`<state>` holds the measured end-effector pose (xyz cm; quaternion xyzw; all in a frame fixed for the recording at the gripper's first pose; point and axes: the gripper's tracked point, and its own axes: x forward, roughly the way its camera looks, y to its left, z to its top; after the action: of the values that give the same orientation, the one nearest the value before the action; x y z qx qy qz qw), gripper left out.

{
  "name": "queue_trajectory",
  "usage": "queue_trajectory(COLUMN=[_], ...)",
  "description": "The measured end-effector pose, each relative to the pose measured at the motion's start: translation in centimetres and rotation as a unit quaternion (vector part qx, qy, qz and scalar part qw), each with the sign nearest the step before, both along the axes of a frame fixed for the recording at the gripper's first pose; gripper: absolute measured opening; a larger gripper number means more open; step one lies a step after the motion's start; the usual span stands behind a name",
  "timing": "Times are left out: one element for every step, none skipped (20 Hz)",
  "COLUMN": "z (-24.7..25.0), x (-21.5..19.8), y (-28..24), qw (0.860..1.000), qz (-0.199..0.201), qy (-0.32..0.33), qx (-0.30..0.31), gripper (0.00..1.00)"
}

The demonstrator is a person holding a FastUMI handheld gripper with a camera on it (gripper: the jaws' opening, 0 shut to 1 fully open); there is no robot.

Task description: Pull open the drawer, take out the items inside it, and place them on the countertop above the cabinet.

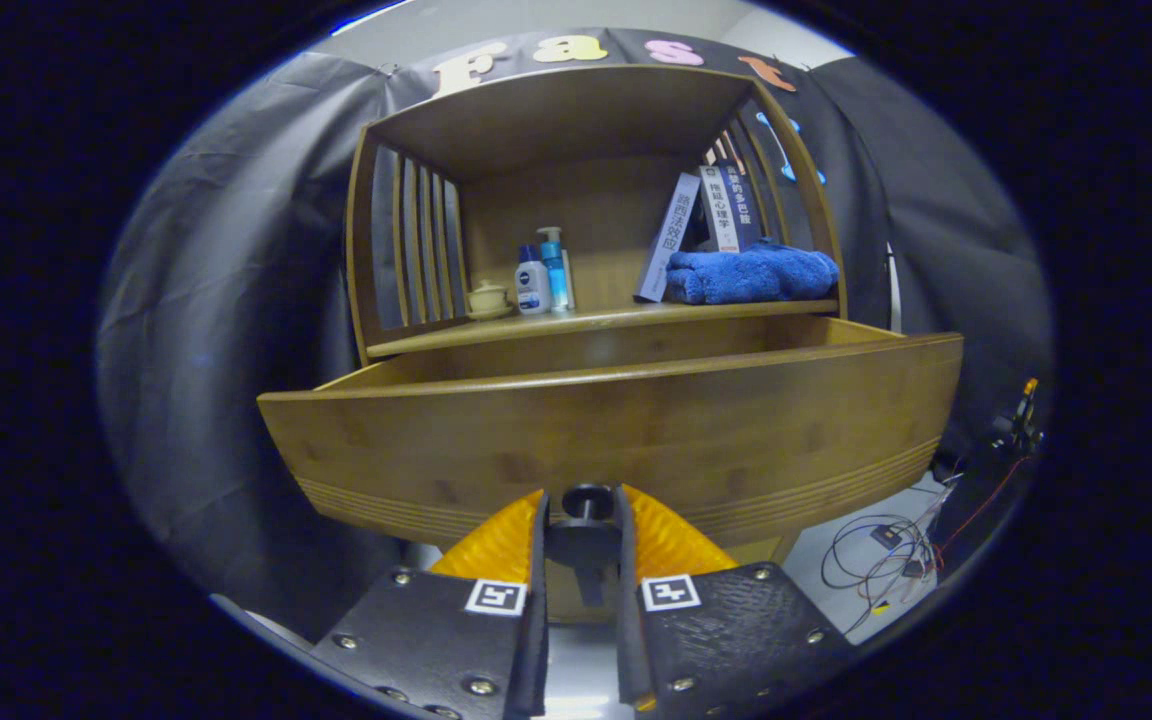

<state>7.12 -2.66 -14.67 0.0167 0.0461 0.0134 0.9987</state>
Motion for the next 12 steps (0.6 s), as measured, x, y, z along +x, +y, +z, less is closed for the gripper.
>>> queue_trajectory(z=[0.1,-0.1,0.2,0.3,0.0,-0.2,-0.3,-0.3,-0.6,-0.4,-0.3,-0.2], x=[-0.3,-0.3,-0.7,-1.1,-2.0,-2.6,-3.2,-3.6,-3.9,-3.9,-3.9,-3.8], y=[0.0,0.1,0.1,0.0,0.1,0.3,0.3,0.4,0.4,0.5,0.5,0.5], qw=[1.0,1.0,1.0,1.0,1.0,1.0,1.0,1.0,1.0,1.0,1.0,1.0], qz=[-0.001,0.0,-0.001,-0.001,-0.002,0.0,0.002,0.004,0.008,0.011,0.013,0.011], qy=[0.0,0.005,0.002,0.002,0.003,0.004,0.005,0.009,0.011,0.013,0.012,0.014], qx=[0.007,0.005,0.003,0.0,0.01,0.016,0.011,0.004,0.003,-0.003,-0.011,-0.018], gripper=[0.19,0.2,0.19,0.2,0.19,0.2,0.19,0.19,0.19,0.19,0.19,0.19])
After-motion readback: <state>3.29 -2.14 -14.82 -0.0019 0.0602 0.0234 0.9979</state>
